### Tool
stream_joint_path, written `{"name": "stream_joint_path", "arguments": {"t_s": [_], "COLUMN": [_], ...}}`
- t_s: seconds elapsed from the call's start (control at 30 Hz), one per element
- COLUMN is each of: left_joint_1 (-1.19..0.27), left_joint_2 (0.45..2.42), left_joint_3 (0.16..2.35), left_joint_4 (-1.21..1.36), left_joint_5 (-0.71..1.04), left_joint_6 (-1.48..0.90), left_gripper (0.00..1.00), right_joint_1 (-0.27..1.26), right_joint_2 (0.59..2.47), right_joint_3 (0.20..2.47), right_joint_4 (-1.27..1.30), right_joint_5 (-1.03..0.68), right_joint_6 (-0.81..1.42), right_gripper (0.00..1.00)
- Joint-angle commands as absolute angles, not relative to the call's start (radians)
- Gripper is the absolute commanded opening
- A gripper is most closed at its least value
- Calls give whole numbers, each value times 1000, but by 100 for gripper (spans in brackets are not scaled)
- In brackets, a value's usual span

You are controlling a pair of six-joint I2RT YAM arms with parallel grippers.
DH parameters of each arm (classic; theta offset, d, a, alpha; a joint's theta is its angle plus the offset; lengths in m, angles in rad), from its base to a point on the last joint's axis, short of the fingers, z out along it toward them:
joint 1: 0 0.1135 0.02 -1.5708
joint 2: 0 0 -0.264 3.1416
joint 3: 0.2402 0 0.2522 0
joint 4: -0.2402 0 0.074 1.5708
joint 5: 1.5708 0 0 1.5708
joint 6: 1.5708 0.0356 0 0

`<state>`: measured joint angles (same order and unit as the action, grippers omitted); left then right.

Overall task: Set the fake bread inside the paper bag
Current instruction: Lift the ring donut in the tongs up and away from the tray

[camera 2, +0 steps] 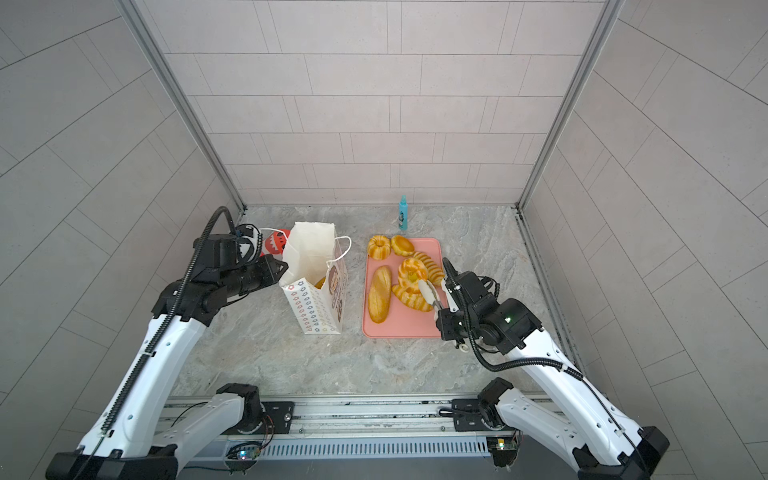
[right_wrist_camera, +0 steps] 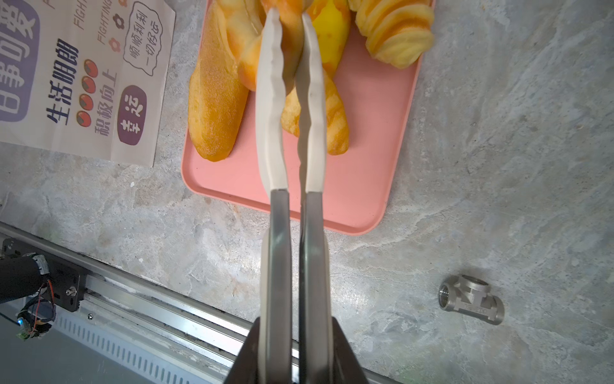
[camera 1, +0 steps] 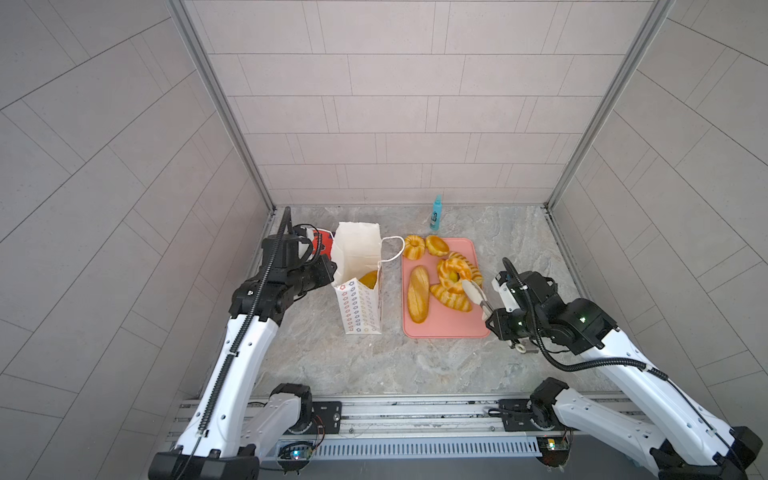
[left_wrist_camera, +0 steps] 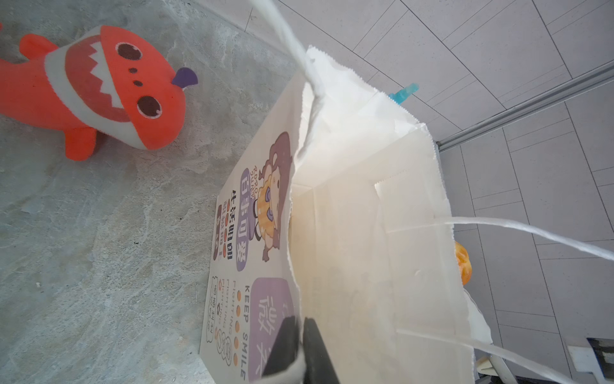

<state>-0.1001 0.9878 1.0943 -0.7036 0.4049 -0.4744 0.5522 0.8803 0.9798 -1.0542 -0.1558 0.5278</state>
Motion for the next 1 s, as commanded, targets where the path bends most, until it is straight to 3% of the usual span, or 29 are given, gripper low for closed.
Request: {"name": "stream_joint_path", "arguments": {"t_s": [0.0,0.97], "left_joint_1": [-95,-97], "left_joint_2": [976,966], "left_joint_3": [1098,1098], "left_joint_4": [-691,-703], "left_joint_5": [415,405], "left_joint_6": [-472,-474], "left_gripper": [12,12], "right_joint_1": [541,474], "right_joint_2": [887,958], "right_joint_3": [1029,1255], "right_joint_4": [-1022,-1042], "right_joint_5": [-140,-115], "right_joint_6": [510,426], "right_gripper": [21,21]}}
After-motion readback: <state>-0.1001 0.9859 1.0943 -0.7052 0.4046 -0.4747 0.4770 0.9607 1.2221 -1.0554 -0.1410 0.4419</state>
